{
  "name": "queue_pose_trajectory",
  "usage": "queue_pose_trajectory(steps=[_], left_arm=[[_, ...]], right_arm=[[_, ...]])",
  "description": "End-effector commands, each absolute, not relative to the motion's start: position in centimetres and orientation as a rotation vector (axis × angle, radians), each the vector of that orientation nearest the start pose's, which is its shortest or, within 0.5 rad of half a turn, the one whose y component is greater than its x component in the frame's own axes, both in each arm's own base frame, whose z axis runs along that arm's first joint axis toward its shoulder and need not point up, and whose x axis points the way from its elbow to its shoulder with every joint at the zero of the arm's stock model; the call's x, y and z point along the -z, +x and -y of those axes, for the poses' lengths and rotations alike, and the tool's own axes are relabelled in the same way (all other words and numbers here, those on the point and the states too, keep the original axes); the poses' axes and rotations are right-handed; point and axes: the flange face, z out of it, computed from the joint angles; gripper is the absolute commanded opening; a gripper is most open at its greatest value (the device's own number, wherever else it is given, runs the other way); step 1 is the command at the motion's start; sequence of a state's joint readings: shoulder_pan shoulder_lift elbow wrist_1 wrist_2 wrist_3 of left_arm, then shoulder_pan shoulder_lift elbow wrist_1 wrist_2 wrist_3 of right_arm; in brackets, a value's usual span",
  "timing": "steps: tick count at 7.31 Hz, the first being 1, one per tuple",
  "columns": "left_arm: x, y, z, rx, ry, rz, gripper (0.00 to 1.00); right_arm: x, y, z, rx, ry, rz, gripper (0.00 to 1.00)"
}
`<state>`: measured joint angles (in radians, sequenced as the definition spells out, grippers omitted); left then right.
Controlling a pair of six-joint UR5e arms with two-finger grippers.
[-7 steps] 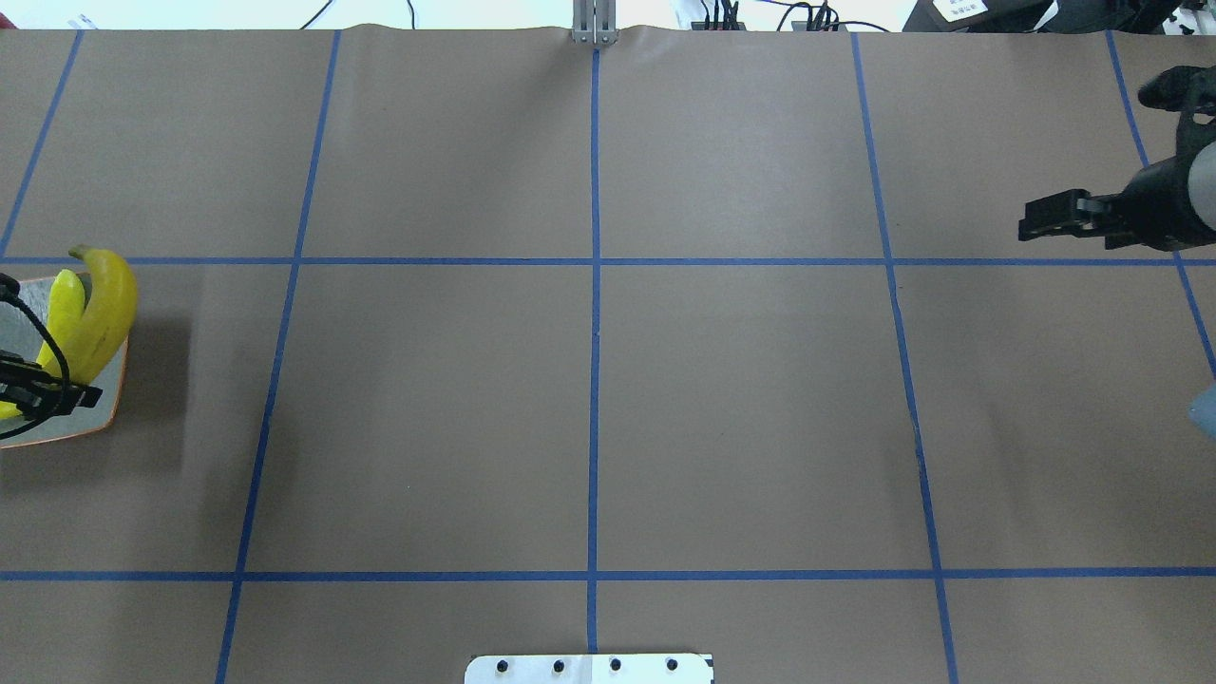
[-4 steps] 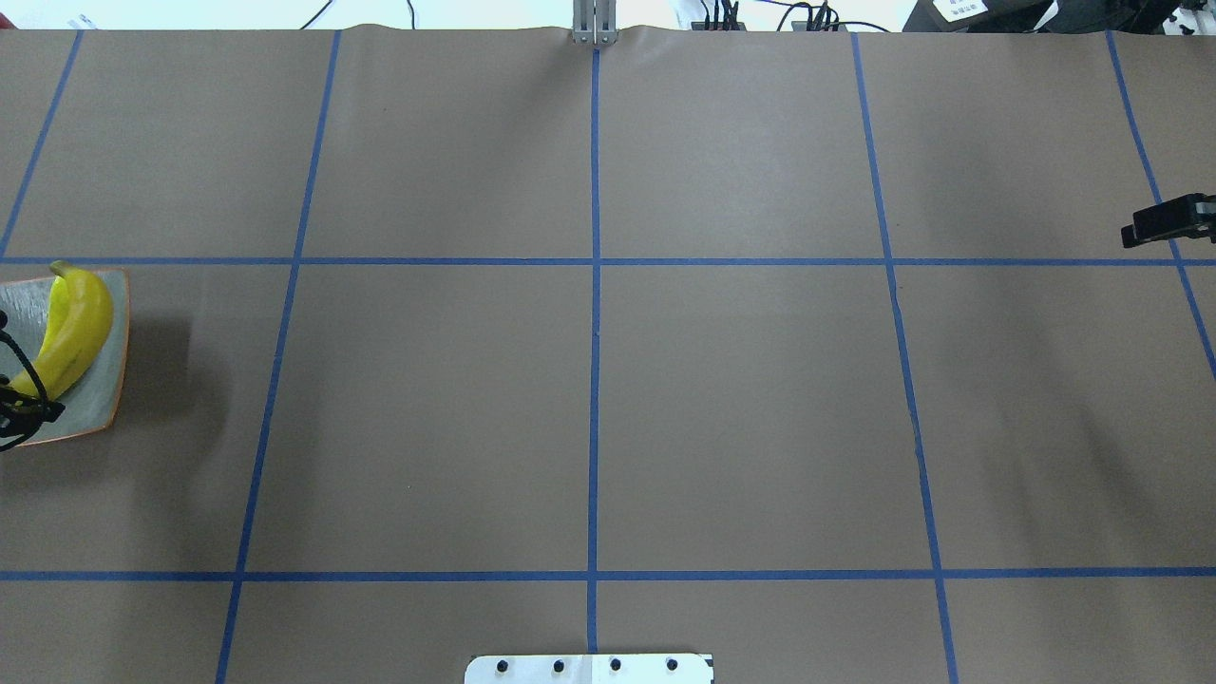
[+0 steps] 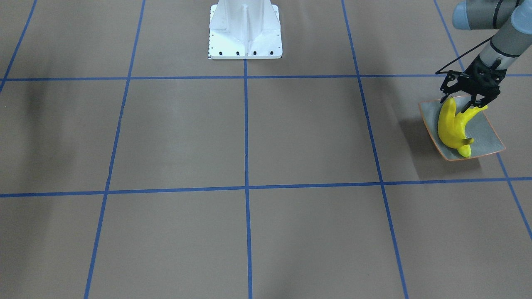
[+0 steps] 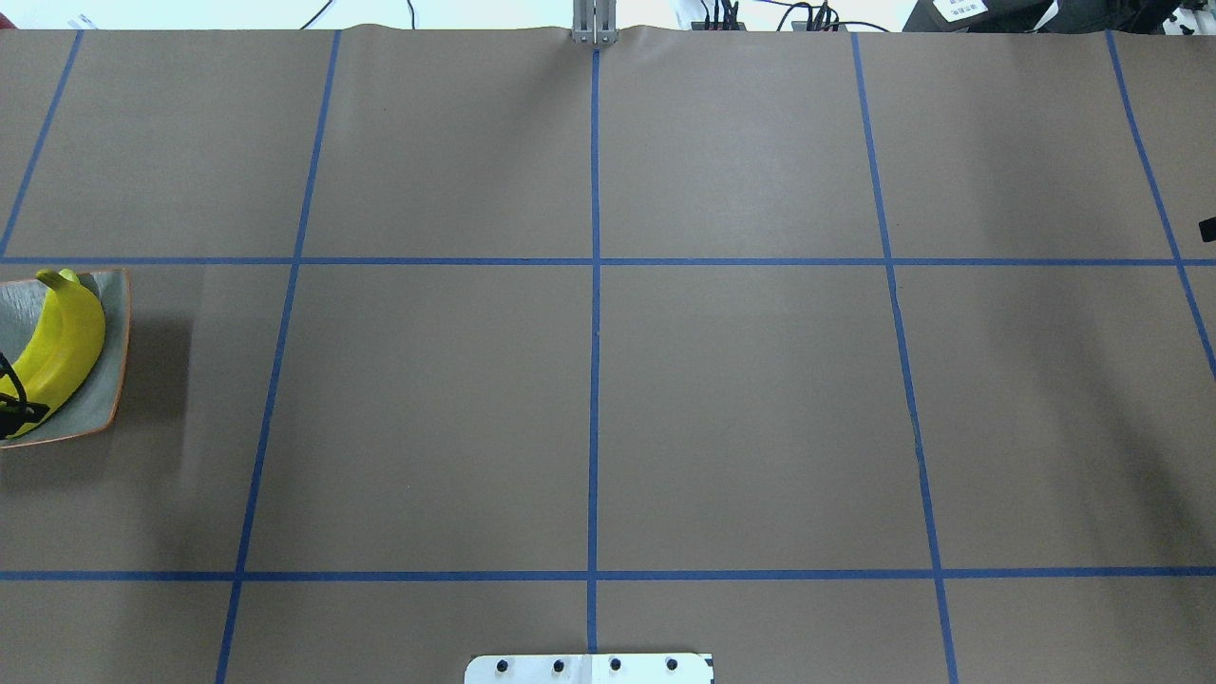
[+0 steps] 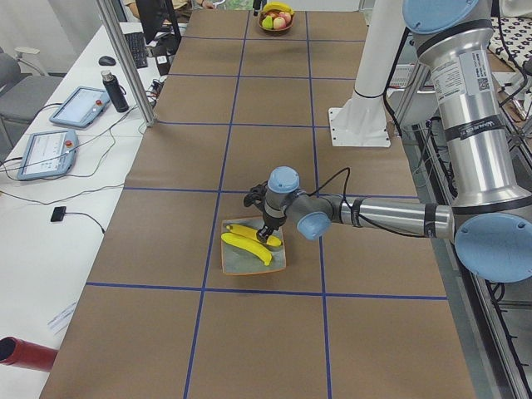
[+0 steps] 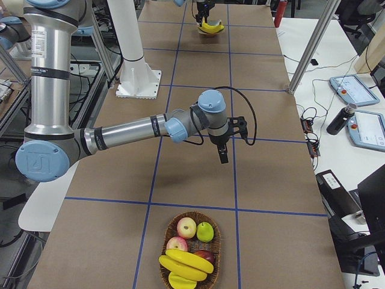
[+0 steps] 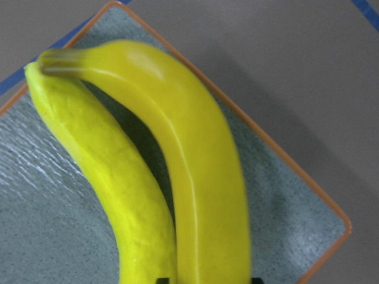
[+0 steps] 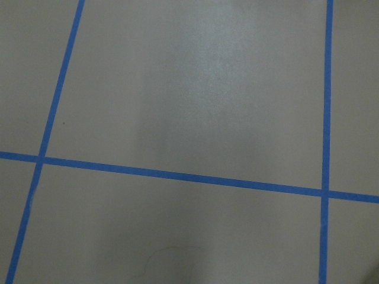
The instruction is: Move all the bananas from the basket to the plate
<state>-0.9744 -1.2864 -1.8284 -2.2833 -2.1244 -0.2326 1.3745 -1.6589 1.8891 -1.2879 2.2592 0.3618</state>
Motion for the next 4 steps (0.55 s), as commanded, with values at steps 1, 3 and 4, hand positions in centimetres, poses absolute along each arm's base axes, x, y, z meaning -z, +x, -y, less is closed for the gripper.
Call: queue_pose_trajectory(steps=[1,3,4], left_arm=[[-55.0,10.4,40.2,-0.443,0.435,-0.921,1.0],[-49.7,7.5,43.5,-0.412,0.473,-1.077,1.0],[-47.6,7.9,44.7,-0.365,0.477,-1.093,1.0]], right_arm=[[-55.9,2.7,46.5,0.063,0.3,0.758,1.0],[-63.3,7.3,45.8,0.136,0.283,0.735,1.0],[-67.5,8.7,45.0,0.15,0.245,0.723,1.0]])
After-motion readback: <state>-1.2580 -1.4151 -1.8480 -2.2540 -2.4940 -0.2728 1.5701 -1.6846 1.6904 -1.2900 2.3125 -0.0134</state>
